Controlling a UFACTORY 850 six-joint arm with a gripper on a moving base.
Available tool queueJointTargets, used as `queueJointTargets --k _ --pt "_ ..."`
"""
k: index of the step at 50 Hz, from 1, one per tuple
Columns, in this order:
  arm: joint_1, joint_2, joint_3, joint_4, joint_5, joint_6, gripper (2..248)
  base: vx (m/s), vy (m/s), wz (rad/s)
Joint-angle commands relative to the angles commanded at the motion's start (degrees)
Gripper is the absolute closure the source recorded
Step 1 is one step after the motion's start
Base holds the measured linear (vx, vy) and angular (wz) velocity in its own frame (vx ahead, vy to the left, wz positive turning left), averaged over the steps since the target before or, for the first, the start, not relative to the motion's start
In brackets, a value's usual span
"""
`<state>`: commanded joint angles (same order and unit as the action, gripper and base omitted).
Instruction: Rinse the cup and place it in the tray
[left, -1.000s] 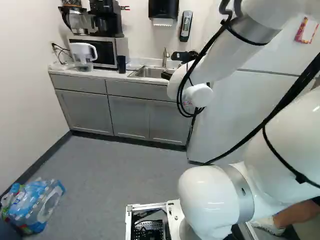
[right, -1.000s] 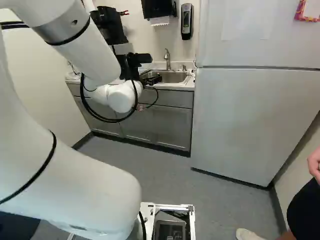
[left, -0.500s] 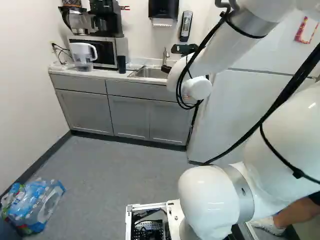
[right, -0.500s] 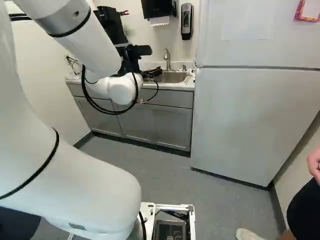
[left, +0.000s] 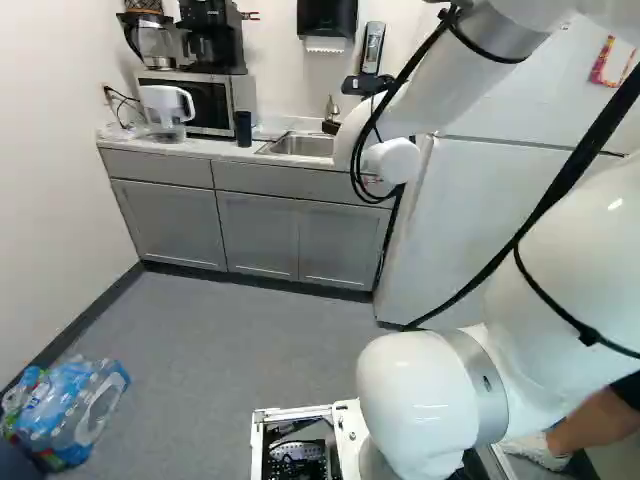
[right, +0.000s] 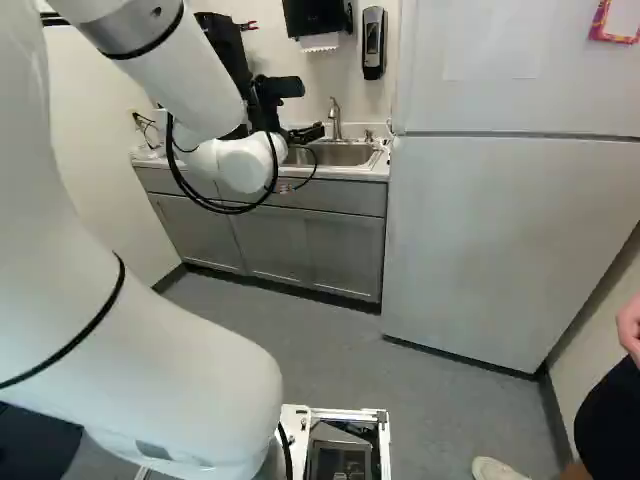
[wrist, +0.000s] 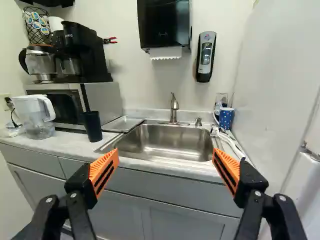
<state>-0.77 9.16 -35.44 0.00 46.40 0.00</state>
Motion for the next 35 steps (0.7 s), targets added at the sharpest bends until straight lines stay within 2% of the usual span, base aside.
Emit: queueJointTargets --k 35 --pt "0.0 -2.5 -6.6 0.0 -3.9 0.0 3 0.000 0.000 0.000"
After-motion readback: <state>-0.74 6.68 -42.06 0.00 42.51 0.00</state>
